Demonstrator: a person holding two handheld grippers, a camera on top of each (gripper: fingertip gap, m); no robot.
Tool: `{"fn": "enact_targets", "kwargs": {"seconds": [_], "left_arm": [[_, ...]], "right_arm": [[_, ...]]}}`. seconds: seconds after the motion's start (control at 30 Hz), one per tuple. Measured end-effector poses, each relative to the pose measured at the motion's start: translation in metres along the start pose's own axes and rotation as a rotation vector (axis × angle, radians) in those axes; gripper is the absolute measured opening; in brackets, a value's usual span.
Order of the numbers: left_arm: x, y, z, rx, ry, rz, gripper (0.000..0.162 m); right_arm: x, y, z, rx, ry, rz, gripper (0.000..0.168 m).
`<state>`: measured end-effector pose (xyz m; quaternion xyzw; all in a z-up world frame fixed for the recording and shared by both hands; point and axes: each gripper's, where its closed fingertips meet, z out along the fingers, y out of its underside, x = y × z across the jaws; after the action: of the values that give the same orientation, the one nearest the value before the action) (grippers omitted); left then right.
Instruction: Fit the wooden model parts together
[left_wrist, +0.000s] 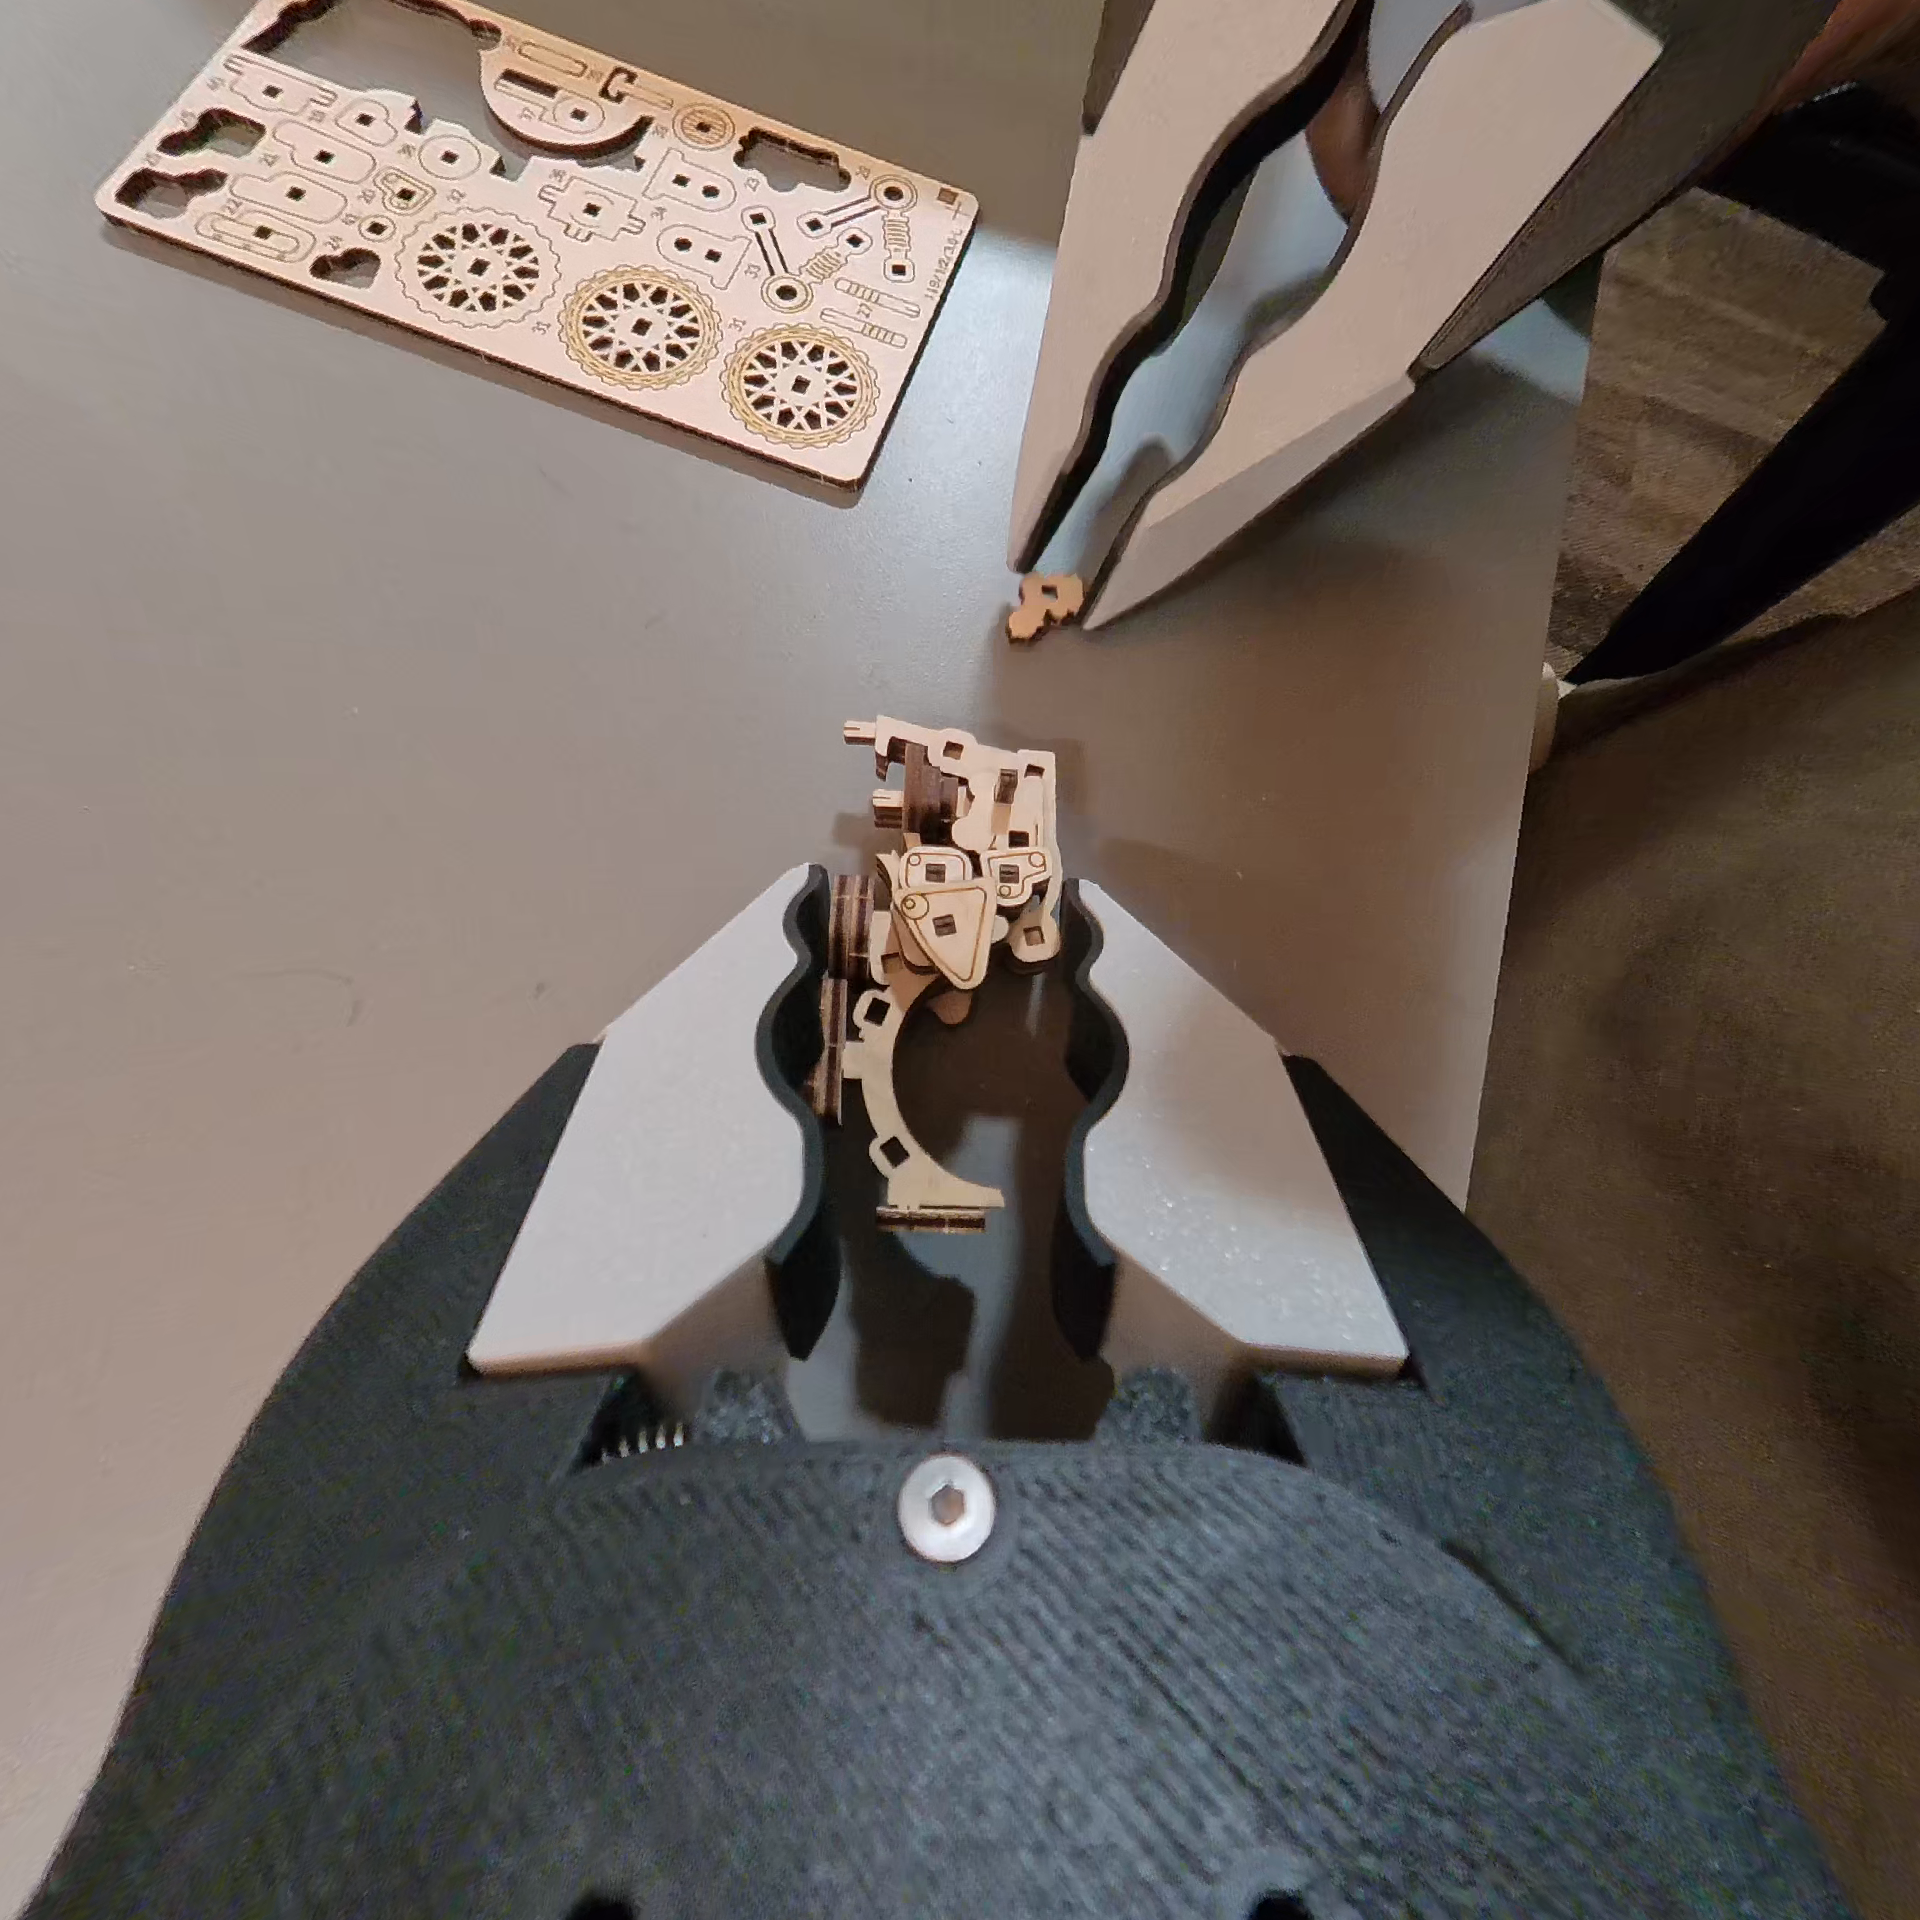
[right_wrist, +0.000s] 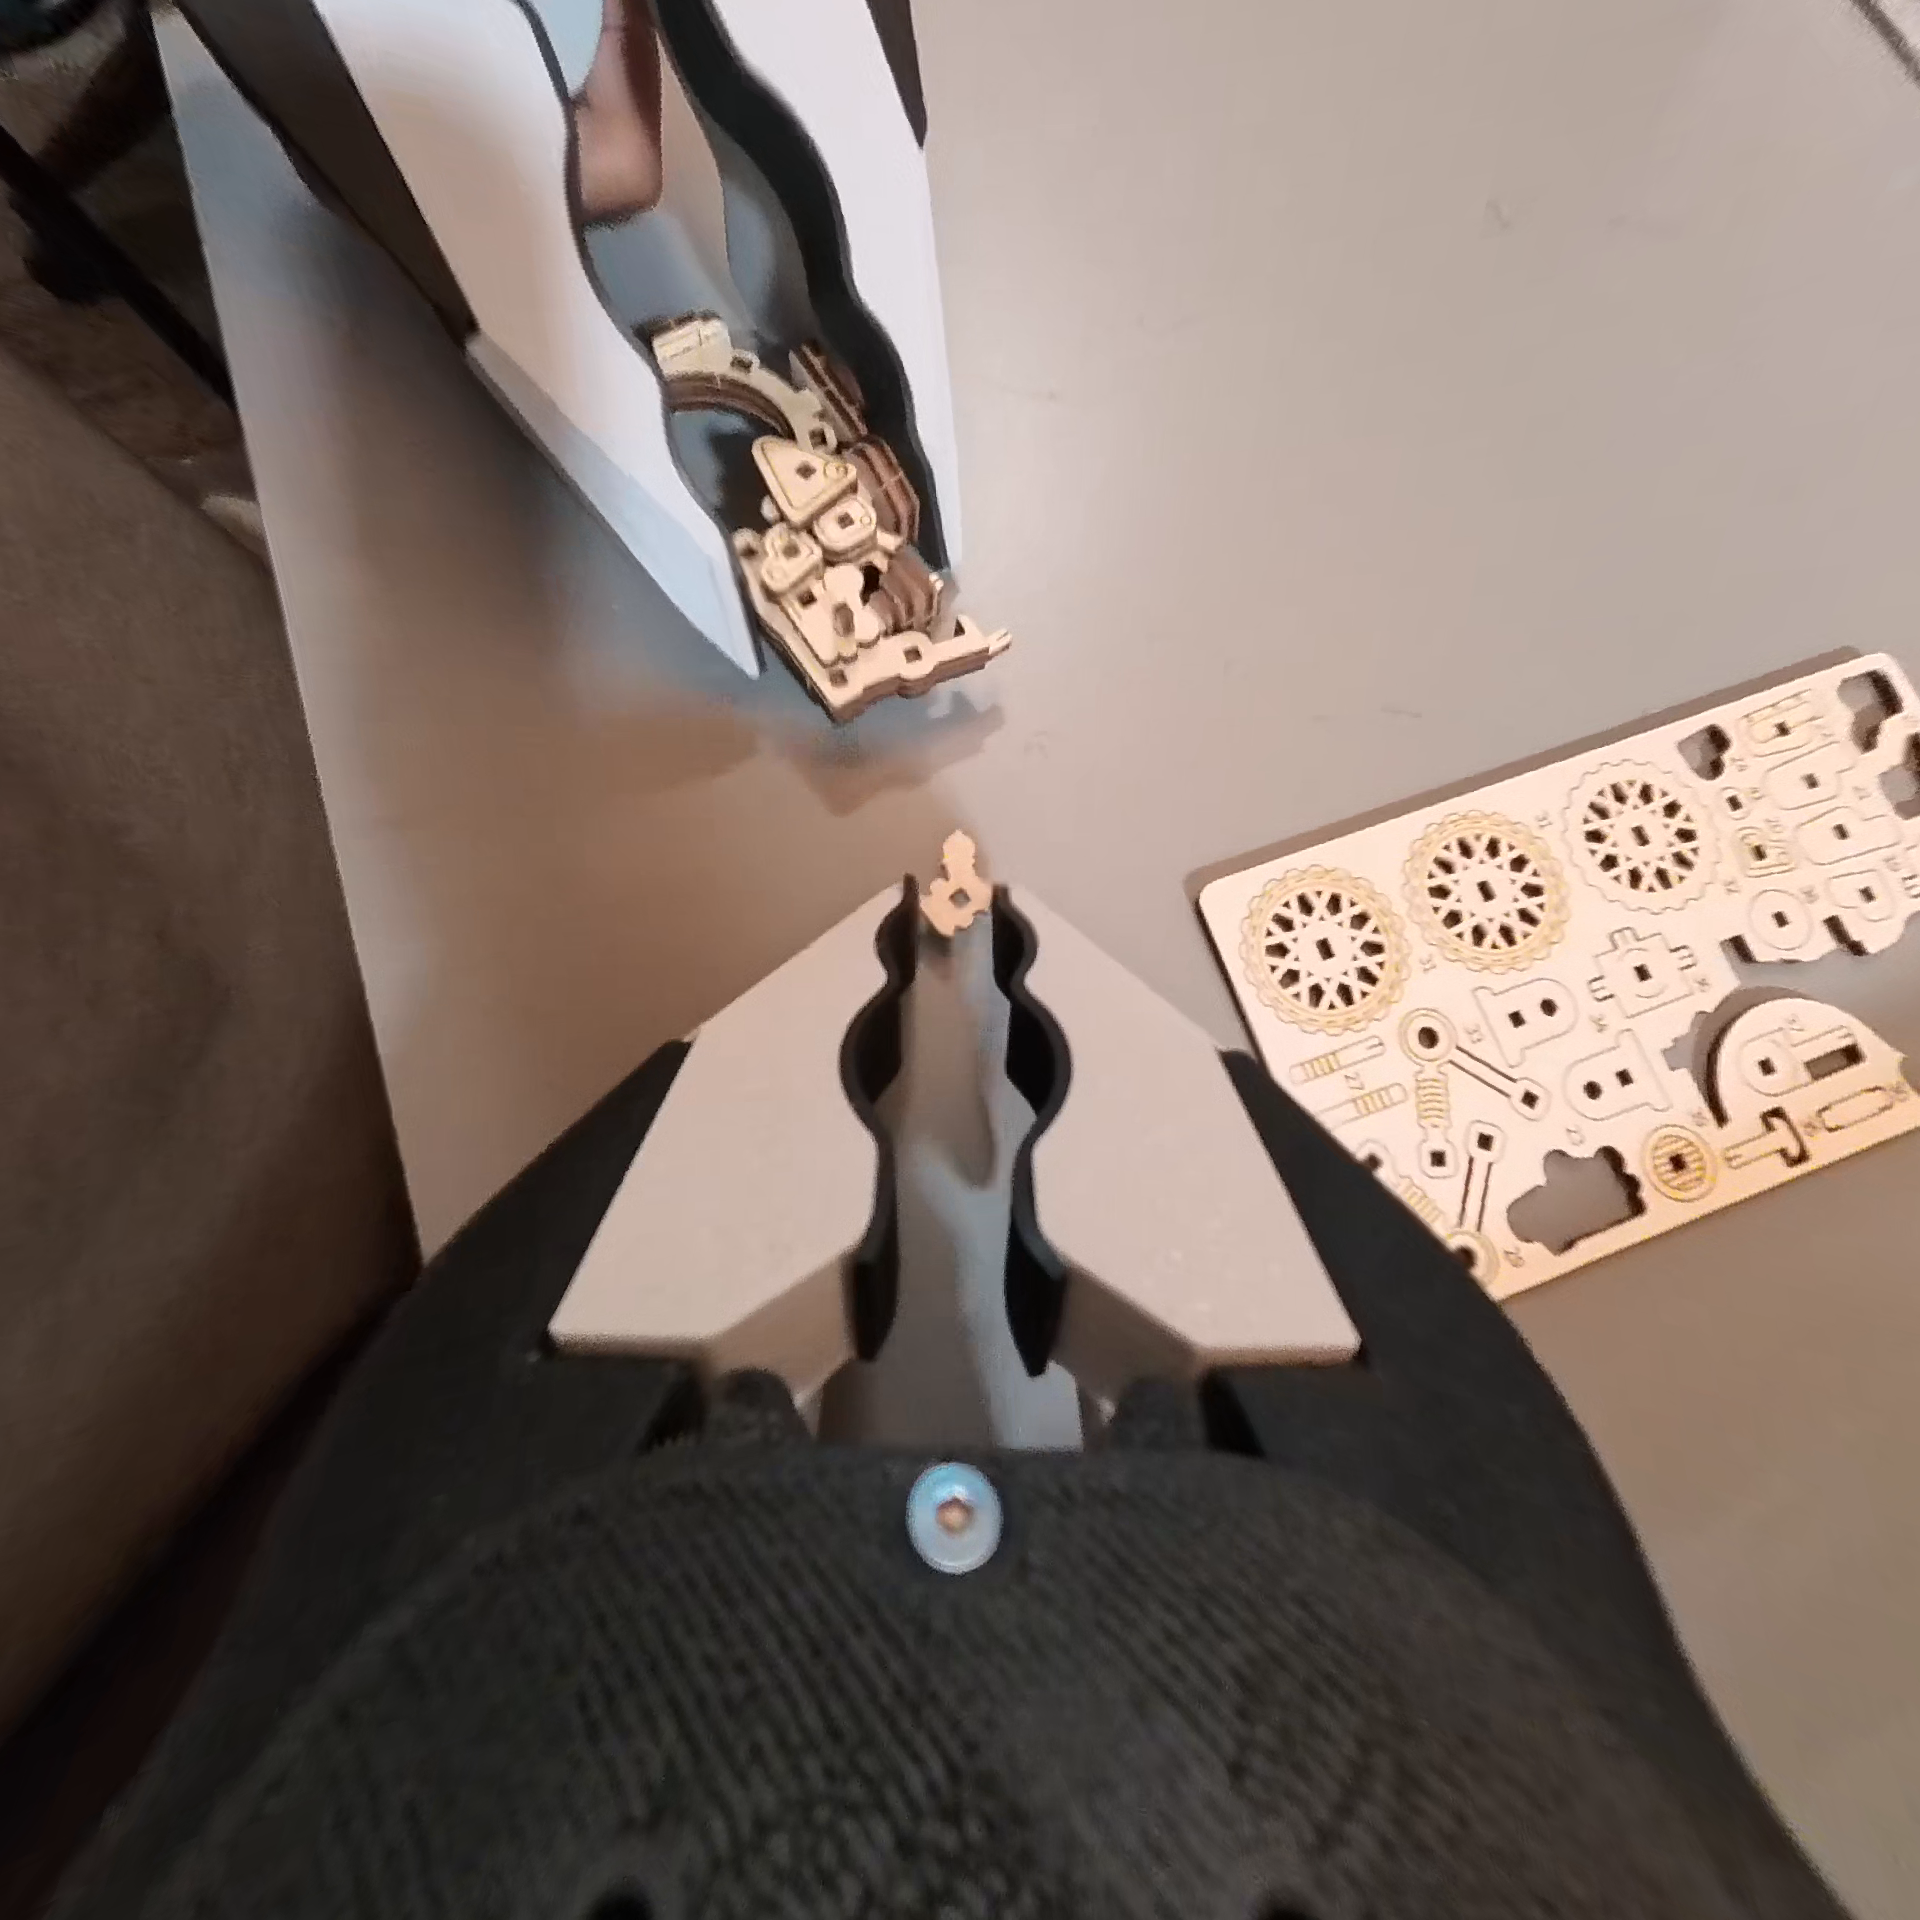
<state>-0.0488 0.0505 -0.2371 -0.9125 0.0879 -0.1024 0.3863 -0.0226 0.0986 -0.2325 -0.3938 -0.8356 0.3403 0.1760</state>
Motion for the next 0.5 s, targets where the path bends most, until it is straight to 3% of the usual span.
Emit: {"fn": "enact_targets", "kwargs": {"seconds": [0.2,0.33,0.5], "left_arm": [[0.0,0.0,0.0,-0.004,-0.007,0.008,0.043],[0.0,0.001,0.001,-0.005,-0.012,0.013,0.044],[0.0,0.001,0.001,-0.007,-0.018,0.019,0.044]], "right_arm": [[-0.004,-0.039,-0.006,0.12,0.08,0.031,0.012],[-0.01,-0.047,0.004,0.071,0.162,-0.017,0.012],[-0.022,-0.052,0.014,0.058,0.128,0.008,0.012]]}}
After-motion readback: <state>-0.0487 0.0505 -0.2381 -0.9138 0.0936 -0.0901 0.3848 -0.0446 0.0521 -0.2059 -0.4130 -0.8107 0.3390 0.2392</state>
